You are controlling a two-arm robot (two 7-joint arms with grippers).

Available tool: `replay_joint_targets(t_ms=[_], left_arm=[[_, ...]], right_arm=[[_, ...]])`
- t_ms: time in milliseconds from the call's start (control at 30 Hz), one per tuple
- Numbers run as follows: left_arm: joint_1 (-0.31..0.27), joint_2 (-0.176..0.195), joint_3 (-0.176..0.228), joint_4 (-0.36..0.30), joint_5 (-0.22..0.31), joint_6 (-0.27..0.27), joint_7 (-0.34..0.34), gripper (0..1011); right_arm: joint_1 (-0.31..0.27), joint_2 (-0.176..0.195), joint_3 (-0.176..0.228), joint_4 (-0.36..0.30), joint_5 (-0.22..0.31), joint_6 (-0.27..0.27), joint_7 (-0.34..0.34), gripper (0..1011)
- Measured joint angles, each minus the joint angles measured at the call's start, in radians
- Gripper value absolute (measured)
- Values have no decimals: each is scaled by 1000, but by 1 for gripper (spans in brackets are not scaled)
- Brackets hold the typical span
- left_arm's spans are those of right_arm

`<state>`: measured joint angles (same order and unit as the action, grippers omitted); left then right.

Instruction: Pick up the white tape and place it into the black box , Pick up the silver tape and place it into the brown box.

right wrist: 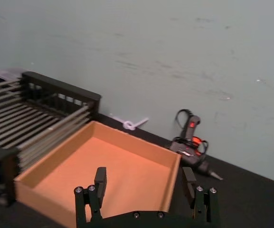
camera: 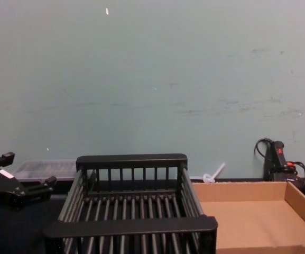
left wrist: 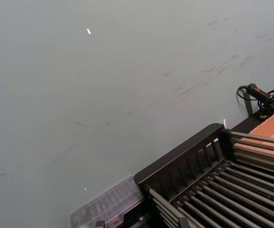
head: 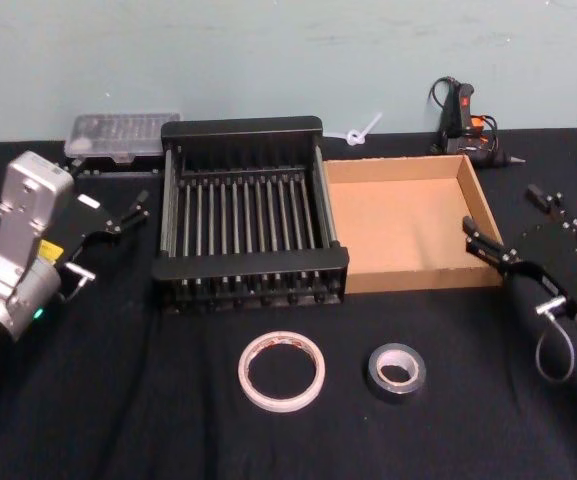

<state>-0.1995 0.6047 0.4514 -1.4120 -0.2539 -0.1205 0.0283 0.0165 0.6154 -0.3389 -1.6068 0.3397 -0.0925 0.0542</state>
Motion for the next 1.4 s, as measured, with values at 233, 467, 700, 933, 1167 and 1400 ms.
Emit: replay_joint_targets(t_ms=[233, 467, 700, 933, 1167, 1400], left_arm=[[0, 0, 0, 0, 0, 0, 0, 1001], [0, 0, 0, 0, 0, 0, 0, 1002], [0, 0, 0, 0, 0, 0, 0, 1002], [0, 0, 0, 0, 0, 0, 0, 1001], [0, 0, 0, 0, 0, 0, 0, 1001], [0, 0, 0, 0, 0, 0, 0, 1001]], right_arm=[[-76, 14, 19, -83, 35, 38, 34, 1002], [-136, 29, 37, -145, 69, 94, 71, 1002], [-171, 43, 46, -180, 90, 144, 115, 1002], [-189, 58, 46, -203, 106, 213, 168, 1002], [-190, 60, 36, -207, 101, 253, 209, 1002], [-171, 44, 20, -193, 84, 310, 238, 1003]])
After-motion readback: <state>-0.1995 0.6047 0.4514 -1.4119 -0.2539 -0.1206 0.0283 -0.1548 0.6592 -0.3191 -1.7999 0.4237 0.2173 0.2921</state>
